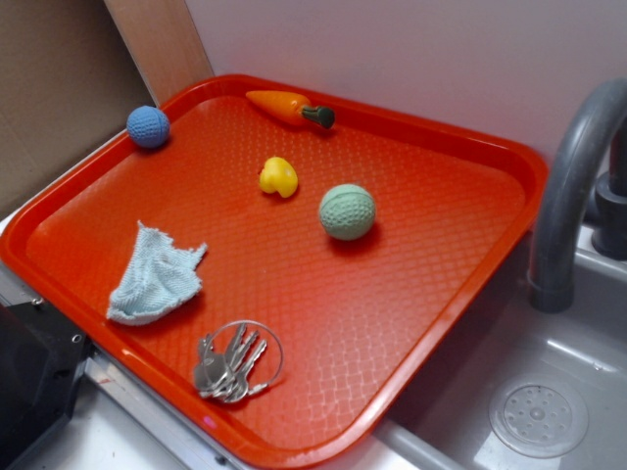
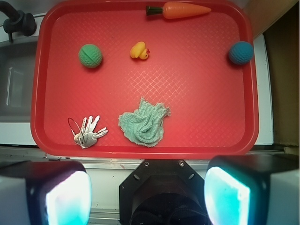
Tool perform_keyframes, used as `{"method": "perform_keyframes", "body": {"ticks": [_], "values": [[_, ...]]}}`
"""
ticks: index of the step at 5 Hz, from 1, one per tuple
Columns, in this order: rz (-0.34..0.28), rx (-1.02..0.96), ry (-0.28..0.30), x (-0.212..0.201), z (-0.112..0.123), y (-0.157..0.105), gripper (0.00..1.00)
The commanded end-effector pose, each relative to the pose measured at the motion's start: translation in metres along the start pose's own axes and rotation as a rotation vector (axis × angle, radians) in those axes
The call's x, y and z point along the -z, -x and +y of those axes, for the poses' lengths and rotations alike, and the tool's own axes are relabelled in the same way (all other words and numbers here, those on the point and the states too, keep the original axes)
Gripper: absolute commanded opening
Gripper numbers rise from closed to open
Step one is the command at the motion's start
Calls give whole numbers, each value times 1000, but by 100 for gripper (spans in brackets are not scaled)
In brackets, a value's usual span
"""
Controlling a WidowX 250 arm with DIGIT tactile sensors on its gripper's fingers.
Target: Grab the blue ball.
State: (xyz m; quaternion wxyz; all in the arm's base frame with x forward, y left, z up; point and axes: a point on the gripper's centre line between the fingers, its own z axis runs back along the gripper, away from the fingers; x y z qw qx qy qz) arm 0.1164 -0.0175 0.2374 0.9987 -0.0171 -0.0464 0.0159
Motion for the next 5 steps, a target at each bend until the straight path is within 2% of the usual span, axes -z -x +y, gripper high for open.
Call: {"method": "perform_keyframes", "body": {"ticks": [1,2,3,4,5], "values": [[0,0,0,0,0,0,100],[50,-248,-45,42,50,-37,100],[48,-496,-83,86,110,-63,100],[-82,-679,-136,110,141,-79,100],[-149,-707,-134,128,152,-95,100]]}}
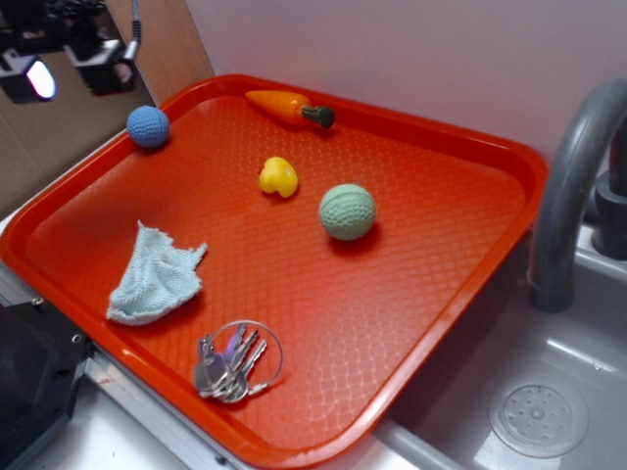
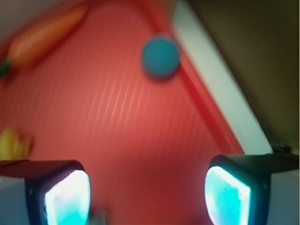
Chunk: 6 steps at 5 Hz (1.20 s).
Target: Grab the blue ball.
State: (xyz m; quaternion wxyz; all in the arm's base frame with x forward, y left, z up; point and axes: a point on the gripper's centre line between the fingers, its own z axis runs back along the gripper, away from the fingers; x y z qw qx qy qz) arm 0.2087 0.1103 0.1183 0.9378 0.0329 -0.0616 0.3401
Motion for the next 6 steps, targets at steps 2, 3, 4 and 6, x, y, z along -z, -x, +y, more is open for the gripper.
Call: {"method": "perform_keyframes", "body": {"ticks": [2,3,4,6], "values": [[-139,-4,77,28,1,-38,100],[-139,-4,77,28,1,-38,100],[-139,-4,77,28,1,-38,100],[-264,21,4,68,3,-60,100]]}}
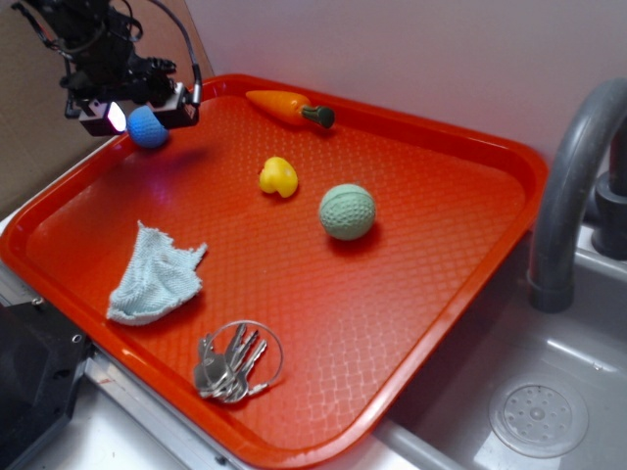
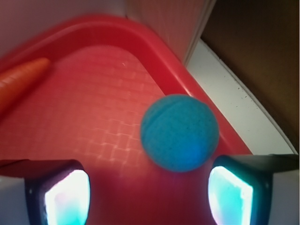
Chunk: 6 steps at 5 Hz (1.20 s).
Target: Grab the blue ball.
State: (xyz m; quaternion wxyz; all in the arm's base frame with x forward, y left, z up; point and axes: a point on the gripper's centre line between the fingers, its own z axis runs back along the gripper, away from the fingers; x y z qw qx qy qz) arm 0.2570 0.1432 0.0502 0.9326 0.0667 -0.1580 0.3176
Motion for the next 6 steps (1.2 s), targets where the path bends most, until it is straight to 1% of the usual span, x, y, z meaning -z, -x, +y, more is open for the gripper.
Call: {"method": "perform_keyframes", "body": {"ticks": [1,2,3,4,5,6], "values": [[-123,-69,-69,1,35,-26,100],[-130,-104,-114,1,53,-32,100],[-126,-135,-127,7,65,-38,100],[-139,-142,-132,8,62,-39,0],[-144,-112,-125,6,57,-37,0],[-100,-90,-93,-3,55,-34,0]]}}
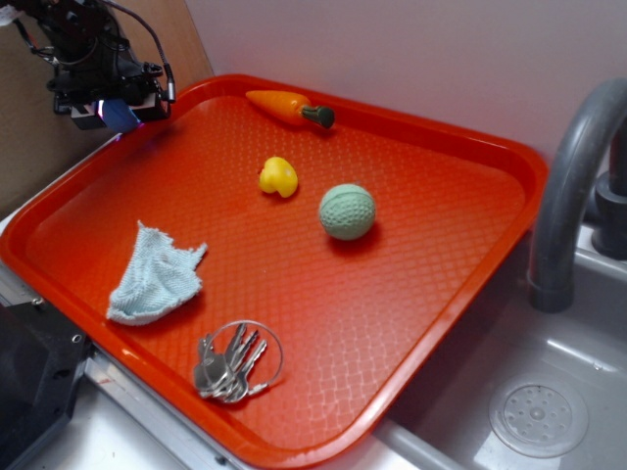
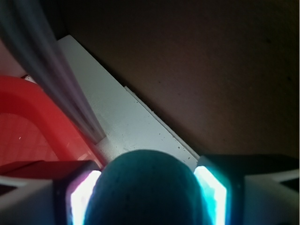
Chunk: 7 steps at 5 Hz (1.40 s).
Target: Grab the blue ball.
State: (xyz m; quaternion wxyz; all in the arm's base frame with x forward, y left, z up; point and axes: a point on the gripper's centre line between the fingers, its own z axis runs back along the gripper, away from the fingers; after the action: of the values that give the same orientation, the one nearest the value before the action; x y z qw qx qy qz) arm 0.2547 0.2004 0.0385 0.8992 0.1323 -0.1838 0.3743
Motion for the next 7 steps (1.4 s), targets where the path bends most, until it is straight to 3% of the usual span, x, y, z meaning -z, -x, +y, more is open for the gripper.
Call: {"method": "perform_keyframes", "body": {"ticks": [1,2,3,4,5,6,7], "values": [[133,75,170,-68,8,3,0],[225,157,303,-130,2,20,0],[204,286,339,-178,-17,41,0],[210,436,354,-200,-54,64,0],[202,517,323,-195,-87,77,0],[251,575,342,-188,-106,84,0],[283,582,373,-191,-105,86,0]]}}
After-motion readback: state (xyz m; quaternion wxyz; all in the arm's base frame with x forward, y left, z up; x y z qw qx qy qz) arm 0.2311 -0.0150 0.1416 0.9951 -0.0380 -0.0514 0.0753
